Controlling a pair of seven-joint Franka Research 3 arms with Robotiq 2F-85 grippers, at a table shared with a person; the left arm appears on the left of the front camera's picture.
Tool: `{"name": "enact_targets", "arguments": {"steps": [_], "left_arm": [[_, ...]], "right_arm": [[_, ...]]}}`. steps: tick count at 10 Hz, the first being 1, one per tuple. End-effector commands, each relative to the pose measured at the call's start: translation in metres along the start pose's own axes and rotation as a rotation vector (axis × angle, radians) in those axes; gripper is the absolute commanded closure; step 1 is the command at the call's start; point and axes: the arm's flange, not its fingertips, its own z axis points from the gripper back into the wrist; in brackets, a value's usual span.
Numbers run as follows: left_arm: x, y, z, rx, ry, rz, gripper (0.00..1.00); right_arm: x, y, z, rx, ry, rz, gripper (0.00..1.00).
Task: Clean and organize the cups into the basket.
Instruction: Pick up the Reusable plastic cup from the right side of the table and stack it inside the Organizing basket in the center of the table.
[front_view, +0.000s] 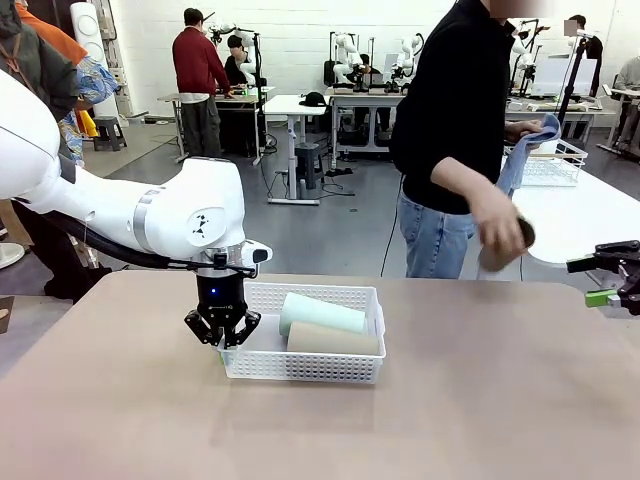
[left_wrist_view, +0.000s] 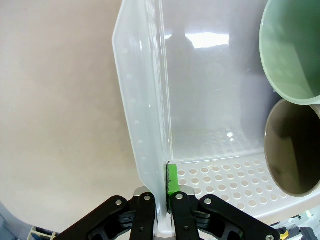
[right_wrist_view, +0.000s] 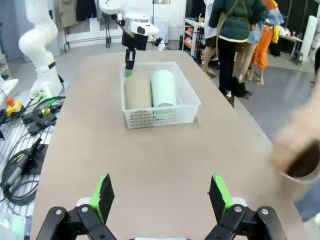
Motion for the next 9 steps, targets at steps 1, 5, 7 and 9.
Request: {"name": "enact_targets", "arguments": {"steps": [1,5,7,9], "left_arm": [[-0.0015,0.0007,-0.0027,0.005,0.004,-0.002,1.0],[-0.0015,0.0007,-0.0027,0.005,0.004,-0.002,1.0],[-0.0015,0.0007,-0.0027,0.005,0.004,-0.002,1.0],[-0.0015,0.0007,-0.0027,0.005,0.004,-0.002,1.0]], "right_arm": [[0.0088,0.0005,-0.0056,0.021,-0.022,0.015,0.0],[0.0088,0.0005,-0.0056,0.021,-0.022,0.015,0.0],[0.0088,0.0005,-0.0056,0.021,-0.022,0.015,0.0],[0.0088,0.0005,-0.0056,0.021,-0.022,0.015,0.0]]}}
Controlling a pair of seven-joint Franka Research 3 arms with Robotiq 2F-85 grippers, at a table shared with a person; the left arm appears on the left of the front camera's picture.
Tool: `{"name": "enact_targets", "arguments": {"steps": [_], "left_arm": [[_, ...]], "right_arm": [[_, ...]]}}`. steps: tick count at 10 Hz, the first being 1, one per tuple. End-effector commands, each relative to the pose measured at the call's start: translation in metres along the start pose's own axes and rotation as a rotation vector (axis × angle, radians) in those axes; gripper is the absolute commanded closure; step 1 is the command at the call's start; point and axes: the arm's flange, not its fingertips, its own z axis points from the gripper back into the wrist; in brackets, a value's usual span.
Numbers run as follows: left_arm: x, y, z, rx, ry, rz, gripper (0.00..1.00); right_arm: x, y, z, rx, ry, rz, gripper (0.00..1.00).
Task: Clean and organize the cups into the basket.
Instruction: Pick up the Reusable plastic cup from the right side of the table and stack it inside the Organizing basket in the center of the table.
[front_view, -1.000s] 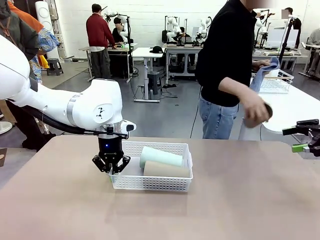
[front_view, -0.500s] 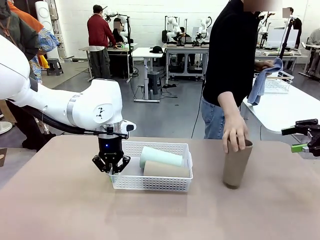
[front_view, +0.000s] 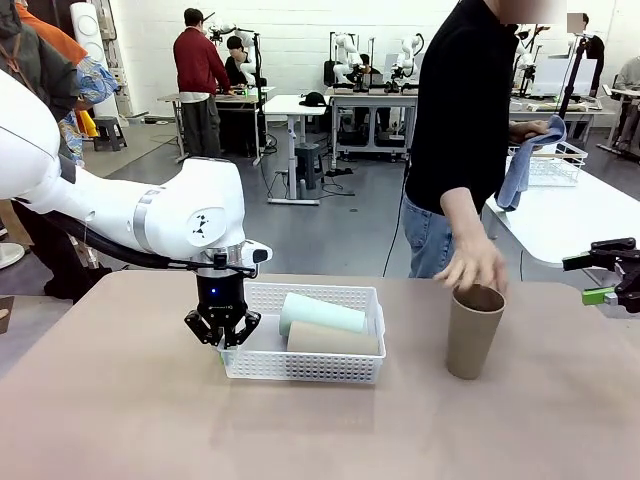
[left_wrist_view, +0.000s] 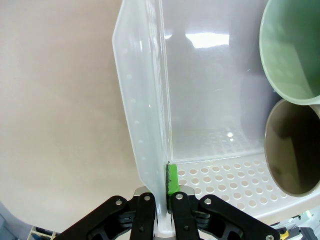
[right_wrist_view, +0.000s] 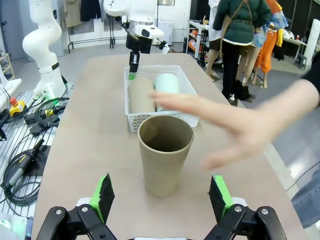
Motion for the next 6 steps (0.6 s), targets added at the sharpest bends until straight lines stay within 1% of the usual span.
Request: {"name": "enact_targets", "arguments": {"steps": [1,6], "left_arm": [[-0.0015,0.0007,-0.0027,0.005,0.004,-0.002,1.0],[-0.0015,0.0007,-0.0027,0.005,0.004,-0.002,1.0]], "right_arm": [[0.0033,0.0004,-0.001,0.001,-0.013,0.005,0.0],[0.0033,0.0004,-0.001,0.001,-0.013,0.005,0.0]]}}
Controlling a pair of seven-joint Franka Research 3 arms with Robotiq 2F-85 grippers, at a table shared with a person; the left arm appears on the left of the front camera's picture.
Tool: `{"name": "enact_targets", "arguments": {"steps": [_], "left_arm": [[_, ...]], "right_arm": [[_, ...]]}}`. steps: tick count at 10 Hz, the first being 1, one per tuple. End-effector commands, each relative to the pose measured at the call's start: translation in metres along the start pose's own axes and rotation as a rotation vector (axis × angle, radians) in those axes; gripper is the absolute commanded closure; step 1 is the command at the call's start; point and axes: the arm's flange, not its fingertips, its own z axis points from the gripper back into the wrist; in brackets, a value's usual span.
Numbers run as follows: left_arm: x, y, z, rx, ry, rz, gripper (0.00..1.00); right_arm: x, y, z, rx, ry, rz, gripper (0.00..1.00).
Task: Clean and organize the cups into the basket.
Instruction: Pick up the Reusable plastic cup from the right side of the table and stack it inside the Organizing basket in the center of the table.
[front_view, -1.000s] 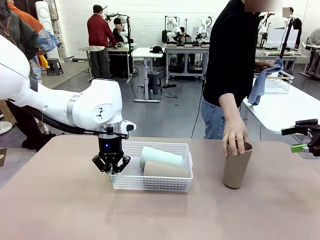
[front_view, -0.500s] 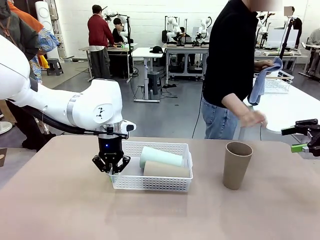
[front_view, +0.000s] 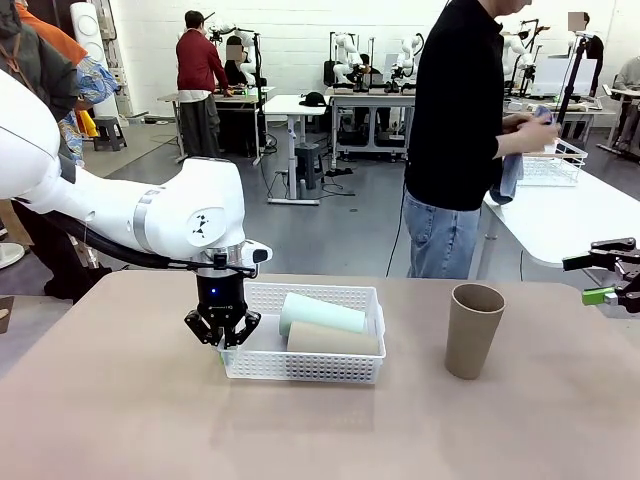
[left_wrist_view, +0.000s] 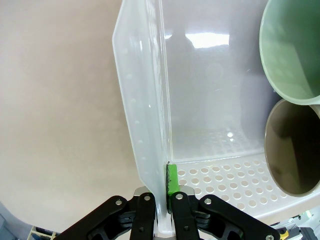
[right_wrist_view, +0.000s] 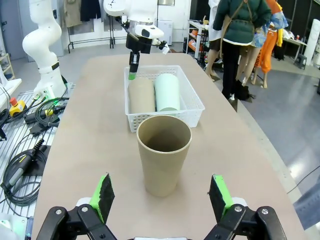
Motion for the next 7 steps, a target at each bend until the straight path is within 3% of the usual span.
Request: {"name": "enact_targets", "arguments": {"steps": [1,6,7], "left_arm": [[-0.002,0.001,-0.003,0.005,0.004,-0.002,1.0],[-0.002,0.001,-0.003,0.005,0.004,-0.002,1.0],[-0.002,0.001,-0.003,0.005,0.004,-0.002,1.0]], "right_arm": [[0.003,0.0,-0.001,0.001,-0.013,0.005,0.0],[0.0,0.0,0.0,0.0,0.0,0.0,0.0],[-0.017,-0.009,-0.019,0.009,-0.019,-0.04,0.0]]}}
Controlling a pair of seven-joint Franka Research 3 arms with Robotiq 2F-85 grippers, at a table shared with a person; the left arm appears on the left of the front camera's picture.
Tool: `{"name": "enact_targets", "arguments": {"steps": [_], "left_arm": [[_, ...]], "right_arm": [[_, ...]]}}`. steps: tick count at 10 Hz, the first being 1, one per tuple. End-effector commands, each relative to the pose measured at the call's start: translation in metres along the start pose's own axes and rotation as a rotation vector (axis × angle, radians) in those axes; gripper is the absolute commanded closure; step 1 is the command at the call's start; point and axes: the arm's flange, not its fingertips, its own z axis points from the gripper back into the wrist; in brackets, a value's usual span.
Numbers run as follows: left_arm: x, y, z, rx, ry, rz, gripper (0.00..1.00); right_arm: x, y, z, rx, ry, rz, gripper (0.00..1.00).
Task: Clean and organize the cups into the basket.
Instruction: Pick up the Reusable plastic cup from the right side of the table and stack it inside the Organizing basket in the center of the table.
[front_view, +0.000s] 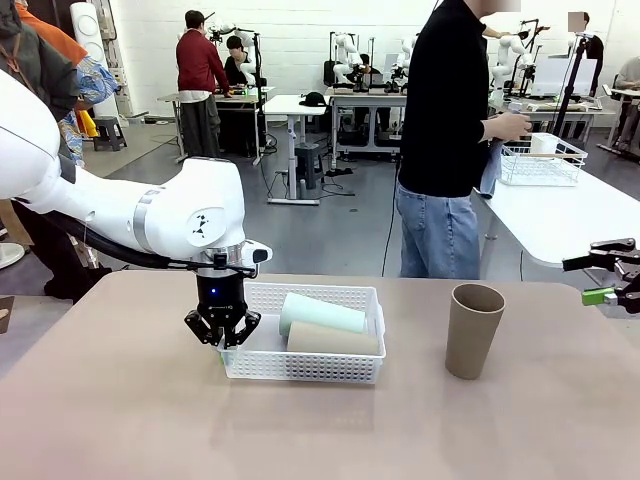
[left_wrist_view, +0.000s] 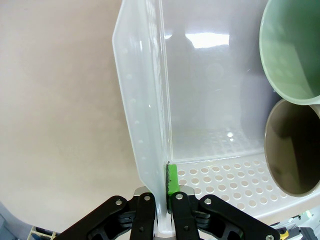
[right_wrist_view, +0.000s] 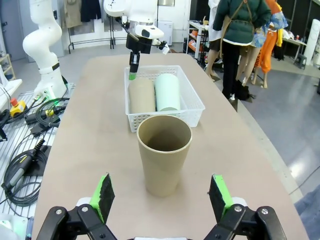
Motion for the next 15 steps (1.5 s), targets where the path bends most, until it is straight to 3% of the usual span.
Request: {"name": "enact_targets", "arguments": {"steps": [1,4,8,15], "left_arm": [[-0.002,0.001,-0.003,0.005,0.004,-0.002,1.0],[-0.002,0.001,-0.003,0.005,0.004,-0.002,1.0],[-0.002,0.001,-0.003,0.005,0.004,-0.002,1.0],[-0.002,0.001,-0.003,0.005,0.004,-0.002,1.0]], "right_arm": [[-0.027,-0.018,-0.027,-0.011,-0.001,-0.018,0.0],[-0.066,-0.035,-0.05,0.045,0.045,-0.04,0.0],[-0.088,-0.048,-0.081,0.07,0.09,-0.061,0.0],[-0.083,-0.045,-0.121,0.162,0.085,-0.05,0.0]]}}
